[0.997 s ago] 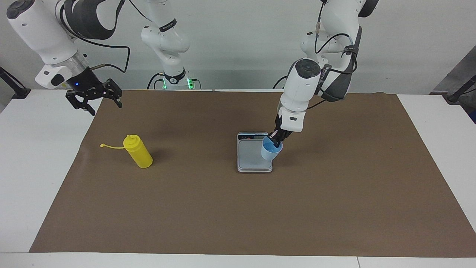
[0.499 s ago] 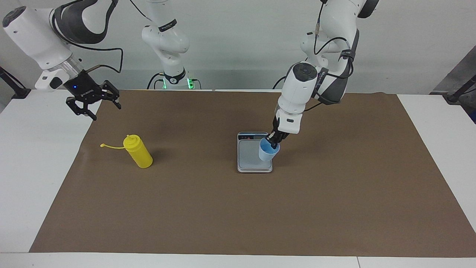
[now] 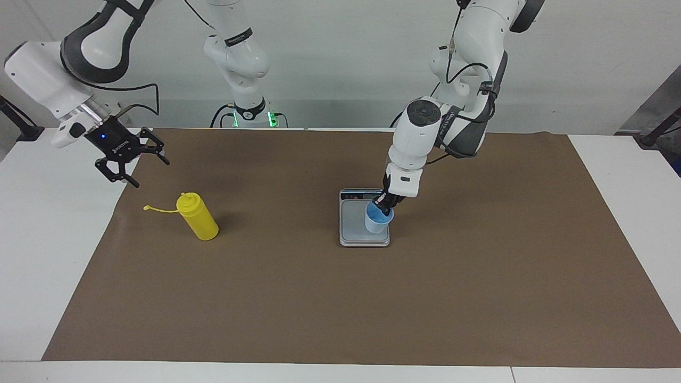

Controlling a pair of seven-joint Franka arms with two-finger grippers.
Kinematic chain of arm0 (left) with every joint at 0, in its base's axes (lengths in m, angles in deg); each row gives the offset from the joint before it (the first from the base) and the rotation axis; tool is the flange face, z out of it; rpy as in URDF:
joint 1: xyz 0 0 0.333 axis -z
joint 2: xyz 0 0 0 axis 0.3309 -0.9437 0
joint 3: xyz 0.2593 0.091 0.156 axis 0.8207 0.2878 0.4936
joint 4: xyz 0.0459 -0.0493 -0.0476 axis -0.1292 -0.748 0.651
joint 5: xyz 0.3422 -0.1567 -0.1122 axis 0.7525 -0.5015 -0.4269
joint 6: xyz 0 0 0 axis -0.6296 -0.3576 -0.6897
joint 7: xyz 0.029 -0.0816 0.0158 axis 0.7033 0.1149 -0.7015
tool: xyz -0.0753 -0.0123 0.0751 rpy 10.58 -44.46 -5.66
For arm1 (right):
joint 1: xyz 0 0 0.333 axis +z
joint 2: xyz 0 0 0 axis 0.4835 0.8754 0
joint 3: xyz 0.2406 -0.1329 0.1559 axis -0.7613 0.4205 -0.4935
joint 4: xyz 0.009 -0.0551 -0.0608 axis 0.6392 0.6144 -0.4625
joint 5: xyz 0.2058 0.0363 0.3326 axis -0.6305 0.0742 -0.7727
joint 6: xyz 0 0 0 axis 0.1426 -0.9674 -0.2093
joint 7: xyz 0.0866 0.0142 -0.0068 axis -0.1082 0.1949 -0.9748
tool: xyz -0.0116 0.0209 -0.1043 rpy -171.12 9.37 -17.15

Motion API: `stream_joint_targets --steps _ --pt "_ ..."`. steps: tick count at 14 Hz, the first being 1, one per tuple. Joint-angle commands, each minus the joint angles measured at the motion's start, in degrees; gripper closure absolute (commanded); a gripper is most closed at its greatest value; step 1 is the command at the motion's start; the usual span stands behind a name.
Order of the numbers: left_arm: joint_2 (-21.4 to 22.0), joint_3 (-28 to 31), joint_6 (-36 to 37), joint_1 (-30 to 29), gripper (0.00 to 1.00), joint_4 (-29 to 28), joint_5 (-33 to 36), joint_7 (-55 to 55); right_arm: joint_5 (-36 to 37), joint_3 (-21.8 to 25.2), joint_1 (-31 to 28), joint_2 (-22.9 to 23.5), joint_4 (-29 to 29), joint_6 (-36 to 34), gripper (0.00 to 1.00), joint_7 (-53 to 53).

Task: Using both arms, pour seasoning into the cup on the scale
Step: 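Release the cup on the scale while the right gripper reaches the bottle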

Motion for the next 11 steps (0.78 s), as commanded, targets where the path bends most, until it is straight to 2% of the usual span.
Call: stream_joint_targets --steps 1,6,8,11 --pt "-0.10 0.18 -2.43 0.57 0.96 -1.39 1.42 1.42 -5.06 -0.43 -0.65 1.11 1.40 0.93 0.00 -4.54" --pt "-0.19 0.18 -3.22 0.49 0.81 -1.39 1.42 1.33 -6.22 -0.51 -0.22 1.65 3.25 4.34 0.00 -11.12" --pt "-0.19 0.18 -3.22 0.49 0.77 -1.39 1.42 1.33 -11.46 -0.51 -0.13 2.61 5.35 4.97 0.00 -15.77" --pt "-0.45 0.26 -2.08 0.49 0.59 -0.51 2.29 0.98 -14.39 -0.51 -0.04 3.14 6.33 6.37 0.00 -20.02"
